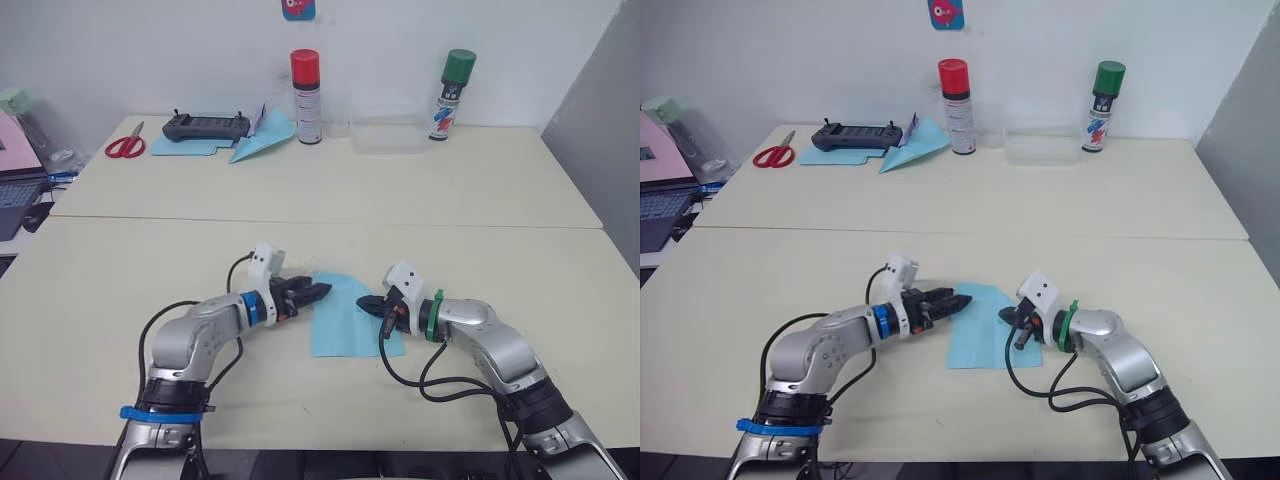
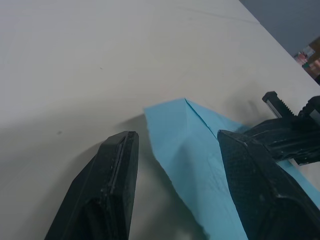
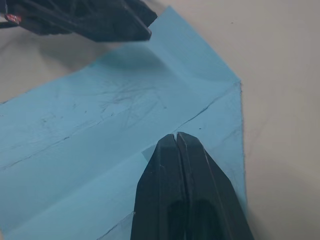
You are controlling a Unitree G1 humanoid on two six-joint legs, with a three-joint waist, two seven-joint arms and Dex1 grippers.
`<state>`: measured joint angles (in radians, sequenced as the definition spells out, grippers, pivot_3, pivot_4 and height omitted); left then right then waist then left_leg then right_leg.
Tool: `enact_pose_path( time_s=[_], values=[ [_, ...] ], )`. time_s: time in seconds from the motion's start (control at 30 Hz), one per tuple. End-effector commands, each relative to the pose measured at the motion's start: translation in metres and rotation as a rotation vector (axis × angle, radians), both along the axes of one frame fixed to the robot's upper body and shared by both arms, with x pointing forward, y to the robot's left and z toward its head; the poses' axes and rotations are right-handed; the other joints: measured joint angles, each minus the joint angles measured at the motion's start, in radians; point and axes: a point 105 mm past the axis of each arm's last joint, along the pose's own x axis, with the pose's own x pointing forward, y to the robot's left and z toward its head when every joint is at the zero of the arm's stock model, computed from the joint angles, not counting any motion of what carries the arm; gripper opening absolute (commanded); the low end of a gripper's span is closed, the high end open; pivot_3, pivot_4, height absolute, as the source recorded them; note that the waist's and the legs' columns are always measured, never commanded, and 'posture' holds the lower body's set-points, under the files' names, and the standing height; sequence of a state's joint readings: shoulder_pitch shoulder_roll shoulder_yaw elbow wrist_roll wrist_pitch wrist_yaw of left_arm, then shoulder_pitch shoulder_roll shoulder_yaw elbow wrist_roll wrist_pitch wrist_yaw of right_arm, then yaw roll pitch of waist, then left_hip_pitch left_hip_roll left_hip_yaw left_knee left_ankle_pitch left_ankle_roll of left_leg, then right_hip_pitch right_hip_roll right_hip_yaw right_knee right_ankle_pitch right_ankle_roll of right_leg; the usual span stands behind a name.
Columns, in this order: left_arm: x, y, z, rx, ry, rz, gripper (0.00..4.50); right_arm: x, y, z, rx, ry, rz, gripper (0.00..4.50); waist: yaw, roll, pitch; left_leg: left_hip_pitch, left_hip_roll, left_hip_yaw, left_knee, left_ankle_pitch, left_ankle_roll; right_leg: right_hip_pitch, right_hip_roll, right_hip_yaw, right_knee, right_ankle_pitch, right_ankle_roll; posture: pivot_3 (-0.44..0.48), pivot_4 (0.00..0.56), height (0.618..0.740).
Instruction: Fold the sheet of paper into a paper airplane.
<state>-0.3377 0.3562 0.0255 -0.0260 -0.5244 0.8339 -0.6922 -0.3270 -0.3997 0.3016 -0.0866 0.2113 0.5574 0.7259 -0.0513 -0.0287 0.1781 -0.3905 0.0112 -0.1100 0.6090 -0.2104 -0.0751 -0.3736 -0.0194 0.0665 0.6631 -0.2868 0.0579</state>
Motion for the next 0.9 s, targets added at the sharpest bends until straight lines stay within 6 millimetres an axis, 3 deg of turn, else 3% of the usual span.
enact_pose_path(
  time_s=[0.03,0.27,0.4,0.57,0.9],
  values=[
    [0.004,-0.006,0.015,-0.012,-0.068,-0.036,2.25,-0.002,-0.011,-0.020,-0.065,0.066,-0.046,0.00,0.000,0.000,0.000,0.000,0.000,0.000,0.000,0.000,0.000,0.000,0.000,0.000,0.000,0.000,0.000,0.000,0.150,0.740],
    [0.003,-0.006,0.013,0.016,-0.084,-0.061,0.10,-0.001,-0.010,-0.019,-0.062,0.064,-0.053,0.00,0.000,0.000,0.000,0.000,0.000,0.000,0.000,0.000,0.000,0.000,0.000,0.000,0.000,0.000,0.000,0.000,0.150,0.740],
    [0.005,-0.007,0.013,0.032,-0.095,-0.067,0.04,-0.002,-0.010,-0.019,-0.058,0.063,-0.055,0.00,0.000,0.000,0.000,0.000,0.000,0.000,0.000,0.000,0.000,0.000,0.000,0.000,0.000,0.000,0.000,0.000,0.150,0.740],
    [0.001,-0.017,0.020,0.173,-0.256,-0.212,0.04,-0.003,-0.009,-0.020,-0.053,0.067,-0.054,0.00,0.000,0.000,0.000,0.000,0.000,0.001,0.000,0.000,0.000,0.000,0.000,0.001,0.000,0.000,0.000,0.000,0.150,0.740],
    [-0.010,-0.023,0.003,0.351,-0.307,-0.375,0.04,-0.004,-0.006,-0.020,-0.050,0.068,-0.052,0.00,-0.002,0.000,0.000,-0.001,0.000,0.001,-0.001,0.000,0.000,-0.001,0.000,0.001,-0.001,0.000,0.000,0.000,0.150,0.740]
  ],
)
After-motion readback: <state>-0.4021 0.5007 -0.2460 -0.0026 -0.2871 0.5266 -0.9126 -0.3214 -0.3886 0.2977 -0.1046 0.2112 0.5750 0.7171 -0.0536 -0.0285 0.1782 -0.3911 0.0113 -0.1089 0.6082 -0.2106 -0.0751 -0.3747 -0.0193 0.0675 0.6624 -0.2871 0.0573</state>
